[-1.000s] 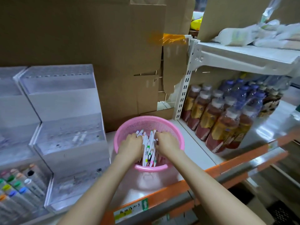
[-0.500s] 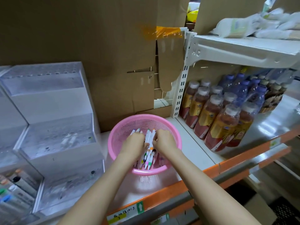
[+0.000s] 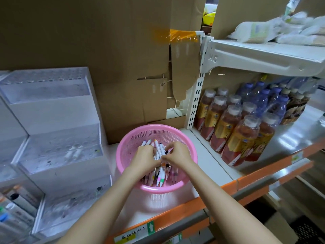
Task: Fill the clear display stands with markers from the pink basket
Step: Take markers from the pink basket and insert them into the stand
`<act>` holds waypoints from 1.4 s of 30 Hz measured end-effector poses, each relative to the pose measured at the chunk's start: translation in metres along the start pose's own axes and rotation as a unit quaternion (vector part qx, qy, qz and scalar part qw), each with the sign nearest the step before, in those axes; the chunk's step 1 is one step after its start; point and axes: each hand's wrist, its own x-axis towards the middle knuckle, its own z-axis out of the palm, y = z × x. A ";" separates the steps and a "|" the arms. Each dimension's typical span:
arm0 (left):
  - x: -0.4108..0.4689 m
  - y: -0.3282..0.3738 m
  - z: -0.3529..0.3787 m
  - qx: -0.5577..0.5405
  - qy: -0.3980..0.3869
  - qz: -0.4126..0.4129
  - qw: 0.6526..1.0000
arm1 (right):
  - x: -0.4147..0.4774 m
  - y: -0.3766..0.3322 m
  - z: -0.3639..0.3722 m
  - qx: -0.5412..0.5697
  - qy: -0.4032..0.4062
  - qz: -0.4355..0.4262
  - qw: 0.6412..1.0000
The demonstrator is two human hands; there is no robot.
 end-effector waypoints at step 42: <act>-0.113 -0.035 -0.151 -0.142 0.291 0.131 0.937 | -0.070 -0.153 -0.003 0.211 0.057 -0.325 0.920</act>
